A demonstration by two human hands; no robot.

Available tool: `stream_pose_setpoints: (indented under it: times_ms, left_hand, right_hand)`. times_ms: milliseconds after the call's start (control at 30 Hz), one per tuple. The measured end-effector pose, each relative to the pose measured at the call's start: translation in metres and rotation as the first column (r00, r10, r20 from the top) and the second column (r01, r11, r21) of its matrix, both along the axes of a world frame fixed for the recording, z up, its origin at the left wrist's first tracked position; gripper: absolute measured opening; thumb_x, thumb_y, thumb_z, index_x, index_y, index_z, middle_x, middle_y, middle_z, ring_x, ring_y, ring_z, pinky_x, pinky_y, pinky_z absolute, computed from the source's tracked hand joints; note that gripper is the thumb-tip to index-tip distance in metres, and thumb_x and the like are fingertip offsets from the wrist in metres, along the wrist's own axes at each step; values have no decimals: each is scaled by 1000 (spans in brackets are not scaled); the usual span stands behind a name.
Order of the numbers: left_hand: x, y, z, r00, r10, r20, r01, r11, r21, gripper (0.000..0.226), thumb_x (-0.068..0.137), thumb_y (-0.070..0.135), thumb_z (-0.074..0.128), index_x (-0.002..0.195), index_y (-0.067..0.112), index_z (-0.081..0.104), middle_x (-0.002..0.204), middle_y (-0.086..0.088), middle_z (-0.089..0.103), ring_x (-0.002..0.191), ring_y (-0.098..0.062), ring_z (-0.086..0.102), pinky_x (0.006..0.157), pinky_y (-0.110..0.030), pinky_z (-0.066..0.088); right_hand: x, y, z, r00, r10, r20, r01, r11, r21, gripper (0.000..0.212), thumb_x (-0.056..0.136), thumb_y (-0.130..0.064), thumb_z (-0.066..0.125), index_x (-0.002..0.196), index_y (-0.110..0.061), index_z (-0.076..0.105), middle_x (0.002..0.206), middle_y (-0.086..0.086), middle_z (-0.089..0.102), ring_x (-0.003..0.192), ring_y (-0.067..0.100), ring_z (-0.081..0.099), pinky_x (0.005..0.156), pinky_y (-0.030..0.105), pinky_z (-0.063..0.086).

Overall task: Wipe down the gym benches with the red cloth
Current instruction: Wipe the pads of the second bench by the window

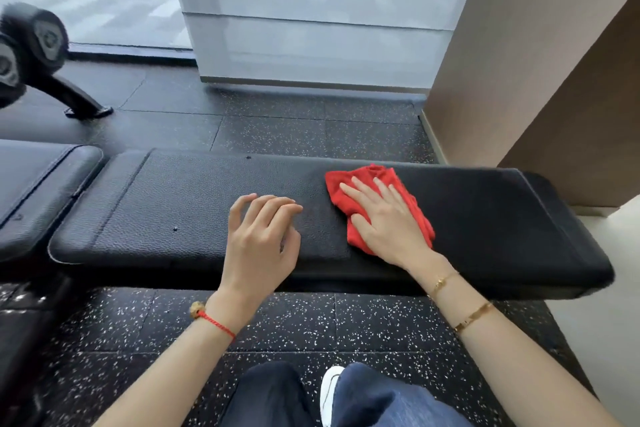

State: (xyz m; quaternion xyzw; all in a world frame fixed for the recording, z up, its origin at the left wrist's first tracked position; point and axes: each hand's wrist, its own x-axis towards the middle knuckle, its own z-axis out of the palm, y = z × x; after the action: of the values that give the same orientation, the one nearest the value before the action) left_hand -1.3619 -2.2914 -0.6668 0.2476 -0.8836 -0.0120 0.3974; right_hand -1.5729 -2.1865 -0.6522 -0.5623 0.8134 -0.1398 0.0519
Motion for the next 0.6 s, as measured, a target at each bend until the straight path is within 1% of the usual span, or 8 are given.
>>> stream_pose_setpoints:
  times_ms: [100, 167, 233, 300, 400, 467, 533, 600]
  left_hand:
    - [36, -29, 6, 992, 123, 17, -124, 992, 16, 23, 89, 13, 53, 105, 16, 69, 110, 4, 69, 106, -19, 62, 108, -43, 37]
    - [58, -44, 8, 978, 205, 34, -207, 978, 40, 23, 90, 13, 53, 106, 16, 69, 110, 3, 70, 105, -22, 63, 107, -42, 37]
    - [76, -54, 8, 962, 271, 43, -273, 960, 68, 24, 89, 13, 53, 107, 15, 69, 110, 1, 70, 105, -25, 64, 105, -43, 37]
    - [92, -61, 7, 948, 312, 69, -317, 944, 86, 25, 88, 14, 54, 107, 14, 70, 110, -1, 70, 107, -27, 63, 104, -43, 37]
    - [108, -67, 4, 937, 326, 123, -341, 931, 127, 27, 89, 19, 51, 108, 14, 70, 112, -2, 70, 109, -28, 62, 106, -43, 35]
    - [114, -71, 3, 937, 320, 141, -341, 926, 160, 30, 90, 23, 47, 109, 14, 69, 113, -2, 69, 111, -27, 61, 107, -42, 34]
    - [118, -76, 2, 938, 310, 155, -335, 925, 180, 32, 91, 26, 45, 110, 15, 69, 114, -1, 69, 112, -26, 60, 107, -41, 33]
    - [121, -80, -1, 942, 298, 157, -326, 923, 205, 33, 91, 28, 43, 109, 15, 69, 113, -1, 69, 112, -26, 60, 106, -41, 33]
  right_hand:
    - [4, -39, 2, 1000, -29, 5, 29, 1000, 8, 52, 99, -35, 39, 151, -37, 31, 162, -11, 21, 151, 26, 10, 123, 40, -2]
    - [14, -68, 6, 1000, -12, 11, 11, 999, 30, 52, 100, -36, 36, 151, -37, 29, 162, -9, 19, 151, 28, 9, 123, 42, -2]
    - [34, -93, 10, 998, 61, 11, -62, 997, 52, 52, 100, -36, 35, 152, -37, 27, 163, -8, 17, 151, 29, 8, 123, 44, -2]
    - [64, -106, 12, 980, 197, -7, -196, 979, 61, 53, 100, -36, 37, 152, -37, 26, 163, -8, 17, 151, 29, 7, 123, 44, -2]
    - [105, -93, 10, 911, 410, -28, -409, 911, 51, 56, 97, -36, 41, 152, -39, 26, 162, -10, 18, 151, 26, 7, 123, 43, 0]
    - [114, -72, 7, 869, 492, -46, -491, 871, 34, 58, 96, -36, 43, 151, -40, 27, 162, -12, 19, 152, 24, 7, 123, 42, 0]
    - [108, -52, 3, 863, 503, -54, -502, 864, 20, 59, 95, -37, 43, 151, -41, 26, 161, -14, 18, 152, 22, 6, 124, 41, 0]
    - [93, -43, 2, 889, 455, -45, -455, 890, 12, 59, 96, -37, 45, 151, -42, 25, 161, -16, 17, 152, 20, 6, 124, 39, -1]
